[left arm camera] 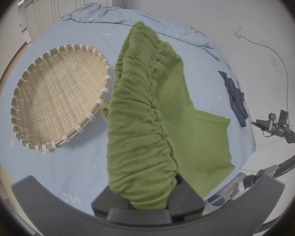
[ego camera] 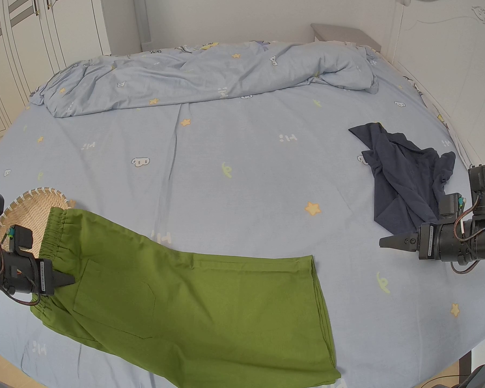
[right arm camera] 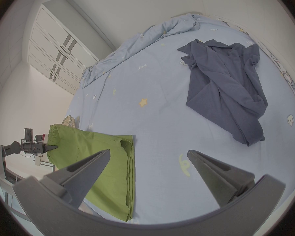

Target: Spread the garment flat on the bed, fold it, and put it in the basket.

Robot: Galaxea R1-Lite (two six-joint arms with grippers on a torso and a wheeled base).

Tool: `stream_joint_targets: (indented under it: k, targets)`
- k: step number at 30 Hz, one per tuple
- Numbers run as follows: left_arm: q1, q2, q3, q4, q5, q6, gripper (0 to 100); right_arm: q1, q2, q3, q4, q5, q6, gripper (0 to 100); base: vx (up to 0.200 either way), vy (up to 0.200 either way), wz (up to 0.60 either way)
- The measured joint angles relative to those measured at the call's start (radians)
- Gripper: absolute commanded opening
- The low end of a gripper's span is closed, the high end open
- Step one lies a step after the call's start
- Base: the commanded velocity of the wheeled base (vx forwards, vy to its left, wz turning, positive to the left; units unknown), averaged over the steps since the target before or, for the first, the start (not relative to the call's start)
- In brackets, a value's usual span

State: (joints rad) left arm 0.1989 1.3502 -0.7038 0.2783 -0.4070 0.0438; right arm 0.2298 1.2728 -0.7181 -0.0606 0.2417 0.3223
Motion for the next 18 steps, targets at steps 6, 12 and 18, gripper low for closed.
stream_joint_targets:
  k: [6, 12, 18]
  targets:
    - [-0.234, -0.05, -0.101, 0.086, 0.08, -0.128, 0, 0.001, 0.0, -0.001, 0.0, -0.001, 0.0, 100, 0.0, 0.0, 0.0]
    - [-0.515, -0.062, -0.197, 0.131, 0.216, -0.27, 0, -0.001, 0.001, 0.0, 0.0, -0.002, 0.0, 100, 0.0, 0.0, 0.0]
    - [-0.768, -0.013, -0.303, 0.154, 0.347, -0.425, 0, -0.003, 0.003, 0.0, -0.001, -0.003, 0.0, 100, 0.0, 0.0, 0.0]
